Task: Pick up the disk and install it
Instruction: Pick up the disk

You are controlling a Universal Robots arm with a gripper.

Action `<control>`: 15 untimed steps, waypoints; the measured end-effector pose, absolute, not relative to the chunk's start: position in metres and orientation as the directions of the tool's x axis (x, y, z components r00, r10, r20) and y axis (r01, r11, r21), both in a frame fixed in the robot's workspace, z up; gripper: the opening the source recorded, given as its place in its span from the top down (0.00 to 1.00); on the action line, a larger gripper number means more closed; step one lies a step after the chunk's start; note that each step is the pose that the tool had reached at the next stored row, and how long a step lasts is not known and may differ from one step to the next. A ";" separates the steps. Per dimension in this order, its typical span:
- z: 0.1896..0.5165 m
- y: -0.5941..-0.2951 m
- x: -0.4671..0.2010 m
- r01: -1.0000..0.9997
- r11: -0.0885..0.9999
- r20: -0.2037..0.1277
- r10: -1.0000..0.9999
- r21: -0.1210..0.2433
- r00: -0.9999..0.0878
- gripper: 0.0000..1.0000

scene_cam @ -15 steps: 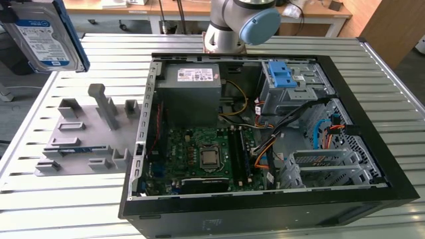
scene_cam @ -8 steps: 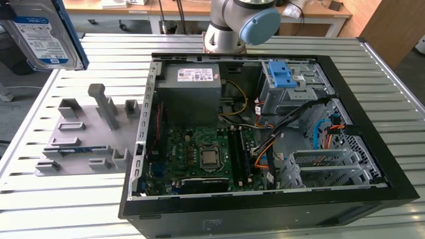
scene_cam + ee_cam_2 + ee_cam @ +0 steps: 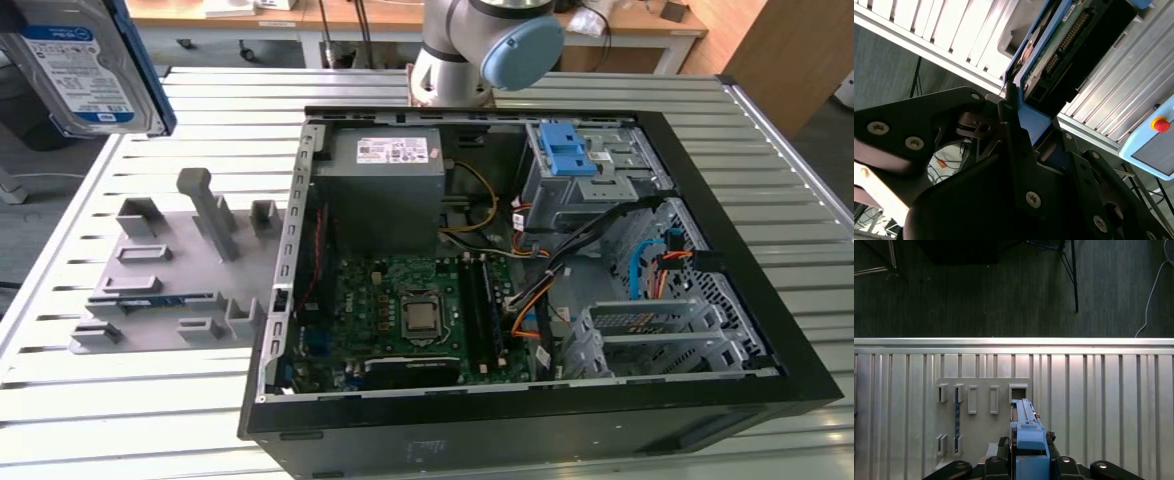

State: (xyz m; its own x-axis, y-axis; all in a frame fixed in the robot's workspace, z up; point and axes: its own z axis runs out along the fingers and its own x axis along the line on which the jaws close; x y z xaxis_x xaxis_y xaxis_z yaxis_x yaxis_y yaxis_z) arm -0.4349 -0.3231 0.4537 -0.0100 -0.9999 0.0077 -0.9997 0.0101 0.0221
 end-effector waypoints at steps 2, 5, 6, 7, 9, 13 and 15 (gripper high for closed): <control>0.456 -0.323 -0.435 -1.000 0.010 0.008 -1.000 0.022 -0.010 0.64; 0.459 -0.323 -0.435 -1.000 0.010 0.008 -1.000 0.022 -0.010 0.64; 0.460 -0.323 -0.435 -1.000 0.010 0.008 -1.000 0.022 -0.010 0.64; 0.461 -0.323 -0.435 -1.000 0.010 0.008 -1.000 0.022 -0.010 0.64; 0.463 -0.323 -0.435 -1.000 0.010 0.008 -1.000 0.022 -0.010 0.64; 0.468 -0.323 -0.435 -1.000 0.010 0.008 -1.000 0.022 -0.010 0.64; 0.472 -0.323 -0.435 -1.000 0.010 0.008 -1.000 0.022 -0.010 0.64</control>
State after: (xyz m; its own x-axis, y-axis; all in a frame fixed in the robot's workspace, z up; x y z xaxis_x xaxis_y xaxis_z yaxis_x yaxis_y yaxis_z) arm -0.4349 -0.3232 0.4716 -0.0099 -0.9999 0.0077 -0.9997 0.0101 0.0219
